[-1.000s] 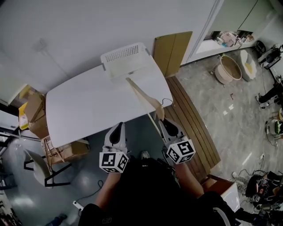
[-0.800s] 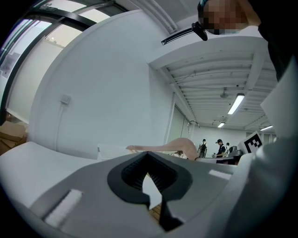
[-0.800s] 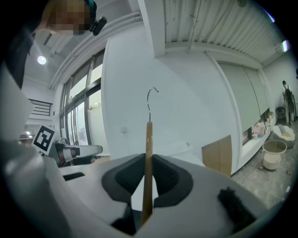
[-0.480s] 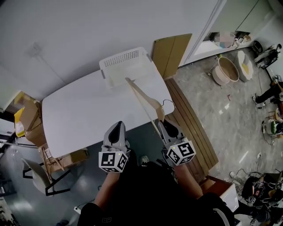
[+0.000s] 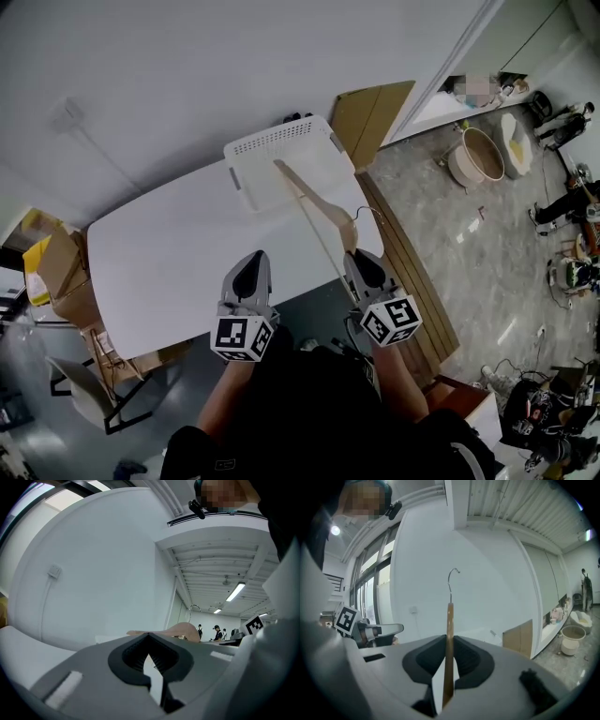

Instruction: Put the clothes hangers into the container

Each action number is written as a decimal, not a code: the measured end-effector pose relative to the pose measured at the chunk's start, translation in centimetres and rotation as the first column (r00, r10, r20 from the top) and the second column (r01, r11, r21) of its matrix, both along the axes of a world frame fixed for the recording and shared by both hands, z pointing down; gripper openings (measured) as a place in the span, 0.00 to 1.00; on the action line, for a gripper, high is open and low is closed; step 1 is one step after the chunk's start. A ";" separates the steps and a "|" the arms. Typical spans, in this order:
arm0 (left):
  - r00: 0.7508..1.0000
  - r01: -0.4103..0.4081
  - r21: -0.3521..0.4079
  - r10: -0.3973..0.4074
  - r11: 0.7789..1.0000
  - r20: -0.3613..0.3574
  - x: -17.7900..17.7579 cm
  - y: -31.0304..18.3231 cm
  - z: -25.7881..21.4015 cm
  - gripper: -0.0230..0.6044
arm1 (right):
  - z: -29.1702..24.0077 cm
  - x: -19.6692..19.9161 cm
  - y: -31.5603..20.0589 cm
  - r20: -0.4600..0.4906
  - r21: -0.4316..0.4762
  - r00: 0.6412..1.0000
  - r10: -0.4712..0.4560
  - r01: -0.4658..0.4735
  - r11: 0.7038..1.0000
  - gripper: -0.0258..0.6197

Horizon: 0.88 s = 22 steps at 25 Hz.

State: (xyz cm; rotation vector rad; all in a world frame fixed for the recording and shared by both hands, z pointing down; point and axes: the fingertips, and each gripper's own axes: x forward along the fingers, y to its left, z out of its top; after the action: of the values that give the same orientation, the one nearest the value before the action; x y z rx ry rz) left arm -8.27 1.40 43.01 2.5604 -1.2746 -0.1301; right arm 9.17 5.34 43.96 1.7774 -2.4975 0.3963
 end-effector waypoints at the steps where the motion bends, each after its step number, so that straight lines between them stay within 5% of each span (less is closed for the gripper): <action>1: 1.000 -0.005 -0.002 0.005 1.000 -0.005 -0.3 -0.6 0.0 0.04 | -0.1 -0.3 -0.6 -0.001 -0.001 1.000 0.001 -0.001 1.000 0.13; 11: 0.998 -0.047 -0.004 0.047 0.999 -0.032 -1.2 -4.4 -0.9 0.04 | -0.6 -1.4 -4.1 -0.019 -0.033 1.000 0.019 -0.020 0.999 0.13; 22: 1.000 0.001 -0.012 -0.002 1.000 -0.024 -2.0 -7.2 -0.7 0.04 | -0.7 -0.5 -8.3 -0.066 -0.050 0.997 -0.051 0.048 0.998 0.13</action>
State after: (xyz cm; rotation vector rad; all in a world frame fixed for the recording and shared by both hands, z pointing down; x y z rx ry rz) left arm -10.25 -5.76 42.32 2.5402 -1.2647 -0.1532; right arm 8.63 -2.92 43.23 1.6794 -2.4595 0.3841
